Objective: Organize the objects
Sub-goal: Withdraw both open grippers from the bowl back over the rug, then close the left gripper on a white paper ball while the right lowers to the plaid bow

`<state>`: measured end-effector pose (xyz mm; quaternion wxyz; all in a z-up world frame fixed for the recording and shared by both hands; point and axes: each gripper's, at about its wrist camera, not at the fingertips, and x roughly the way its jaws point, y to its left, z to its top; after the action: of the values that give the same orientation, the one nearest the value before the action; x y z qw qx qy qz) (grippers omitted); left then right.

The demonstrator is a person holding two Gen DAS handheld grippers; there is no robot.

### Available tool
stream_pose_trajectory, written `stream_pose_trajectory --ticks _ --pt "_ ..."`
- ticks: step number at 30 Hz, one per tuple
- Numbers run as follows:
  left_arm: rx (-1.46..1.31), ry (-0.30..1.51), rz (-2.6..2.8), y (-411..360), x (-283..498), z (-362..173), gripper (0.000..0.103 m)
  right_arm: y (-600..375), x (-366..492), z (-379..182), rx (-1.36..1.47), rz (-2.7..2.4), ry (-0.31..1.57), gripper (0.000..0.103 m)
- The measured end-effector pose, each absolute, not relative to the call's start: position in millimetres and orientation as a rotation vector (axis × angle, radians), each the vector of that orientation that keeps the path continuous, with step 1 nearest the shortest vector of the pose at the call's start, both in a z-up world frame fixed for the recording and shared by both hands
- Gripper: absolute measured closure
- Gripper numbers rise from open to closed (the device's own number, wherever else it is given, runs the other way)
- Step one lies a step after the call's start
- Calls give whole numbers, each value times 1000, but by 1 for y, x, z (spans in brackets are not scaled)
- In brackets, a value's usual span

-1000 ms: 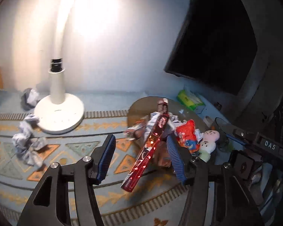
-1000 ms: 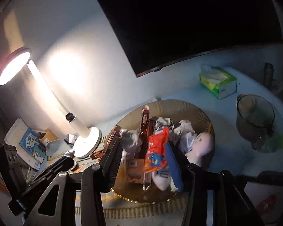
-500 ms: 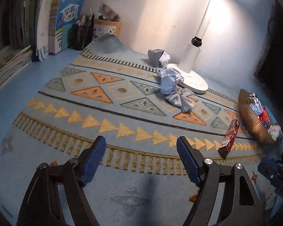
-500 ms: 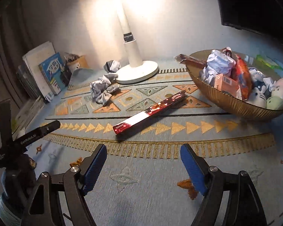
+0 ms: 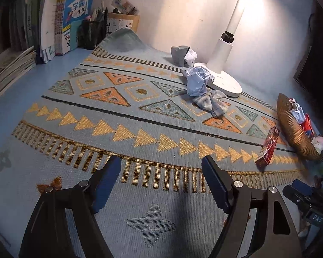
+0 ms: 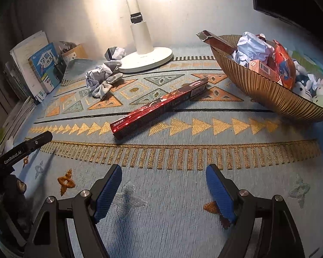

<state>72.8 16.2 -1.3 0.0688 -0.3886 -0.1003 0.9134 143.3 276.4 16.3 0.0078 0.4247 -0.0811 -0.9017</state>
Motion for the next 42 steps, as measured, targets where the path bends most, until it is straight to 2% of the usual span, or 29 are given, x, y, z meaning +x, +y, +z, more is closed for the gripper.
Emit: stream_pose_trajectory --ticks 17,22,23,24,26,31,32,34,35,42 --pt "-1245 -257 2733 22 66 -6 27 274 141 15 1344 -2807 -246 24" --pt "-1185 -301 2635 23 37 18 27 277 139 14 1356 -2791 -267 22" --pt "-1150 -299 2607 26 26 27 26 276 138 14 1360 -2791 -261 22" --pt "-1134 -292 2559 31 11 35 17 275 138 14 1360 -2796 -251 22" --pt "-1112 -260 2517 44 -17 43 5 272 137 17 1347 -2797 -228 22" --pt "-1182 -164 2480 80 -84 28 6 257 113 43 1278 -2791 -108 22" --pt "-1199 -134 2470 87 -90 22 11 254 103 49 1263 -2769 -102 22" --pt "-1227 -105 2441 95 -102 9 48 246 78 60 1249 -2738 -72 22" --pt "-1249 -135 2406 94 -107 4 70 240 64 62 1254 -2722 -51 22" --pt "-1139 -453 2450 32 -94 3 71 196 -24 36 1348 -2622 -115 22"
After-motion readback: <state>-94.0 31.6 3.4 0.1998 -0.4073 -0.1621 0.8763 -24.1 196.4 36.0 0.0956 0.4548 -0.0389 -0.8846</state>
